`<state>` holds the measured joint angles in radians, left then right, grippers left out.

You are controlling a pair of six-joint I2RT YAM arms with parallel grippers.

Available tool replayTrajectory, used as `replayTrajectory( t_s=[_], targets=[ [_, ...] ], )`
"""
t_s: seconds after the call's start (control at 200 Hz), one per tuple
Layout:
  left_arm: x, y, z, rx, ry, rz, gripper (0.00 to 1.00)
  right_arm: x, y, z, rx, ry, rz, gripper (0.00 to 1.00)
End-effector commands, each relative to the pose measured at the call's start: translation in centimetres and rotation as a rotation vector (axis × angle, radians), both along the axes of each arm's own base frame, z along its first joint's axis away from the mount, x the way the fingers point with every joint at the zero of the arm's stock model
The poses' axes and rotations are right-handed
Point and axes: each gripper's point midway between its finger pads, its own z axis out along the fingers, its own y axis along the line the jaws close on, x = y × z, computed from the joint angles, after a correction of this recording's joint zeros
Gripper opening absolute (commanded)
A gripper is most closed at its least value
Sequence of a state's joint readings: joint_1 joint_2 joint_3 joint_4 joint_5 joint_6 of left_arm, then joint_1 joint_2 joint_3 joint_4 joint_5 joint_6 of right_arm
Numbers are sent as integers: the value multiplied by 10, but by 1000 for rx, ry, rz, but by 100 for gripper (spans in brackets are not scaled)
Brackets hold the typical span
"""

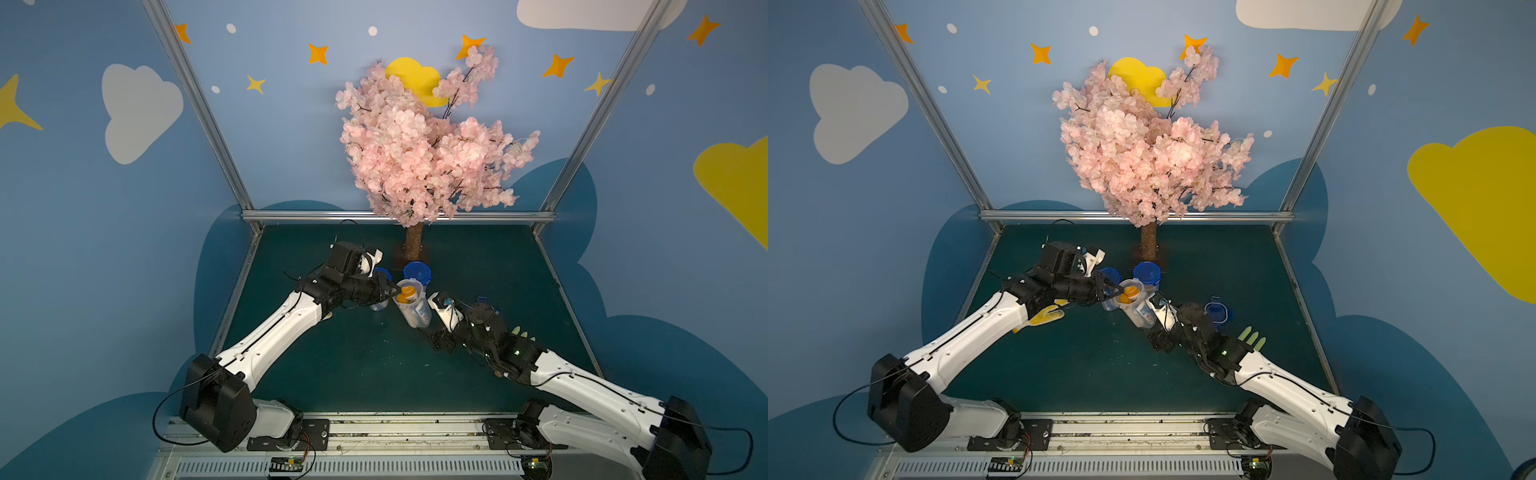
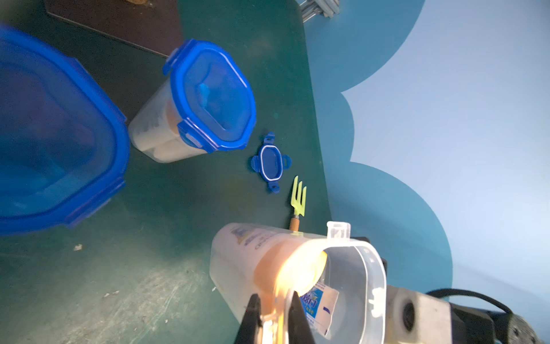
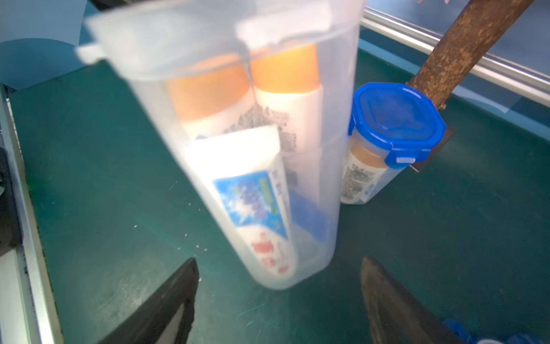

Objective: Take out toiletry kits
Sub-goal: Pick up the container from the center of the board.

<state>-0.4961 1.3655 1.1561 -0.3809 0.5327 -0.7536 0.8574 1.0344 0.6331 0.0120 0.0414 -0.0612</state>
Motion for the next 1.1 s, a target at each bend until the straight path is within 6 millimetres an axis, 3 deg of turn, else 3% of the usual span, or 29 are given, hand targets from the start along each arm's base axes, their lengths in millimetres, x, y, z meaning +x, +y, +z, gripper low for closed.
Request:
replayTrajectory(
  t_s=[0.0,0.29,0.561,0.836,0.871,0.931,1.001,1.096],
  targets=[
    [-13,-5,28,-93,-17,-57,3,17,16,44,56,-134,6,85],
    [-27,-7,48,-173,-21,-93,3,28,33,70,134,-175,10,85],
    [-27,-12,61,-282,11,-132,3,28,44,75,177,-157,32,85],
    [-22,-2,52,-289,31,-103,3,18,33,71,140,-122,39,56],
    [-21,0,49,-282,32,-96,10,17,30,69,137,-106,25,54],
    [-21,2,46,-269,24,-85,30,17,22,67,143,-63,-19,54],
    [-22,6,43,-243,10,-74,59,11,15,60,118,-6,-35,52],
    [-20,20,41,-157,-57,-8,80,1,5,44,57,95,-50,51]
  ],
)
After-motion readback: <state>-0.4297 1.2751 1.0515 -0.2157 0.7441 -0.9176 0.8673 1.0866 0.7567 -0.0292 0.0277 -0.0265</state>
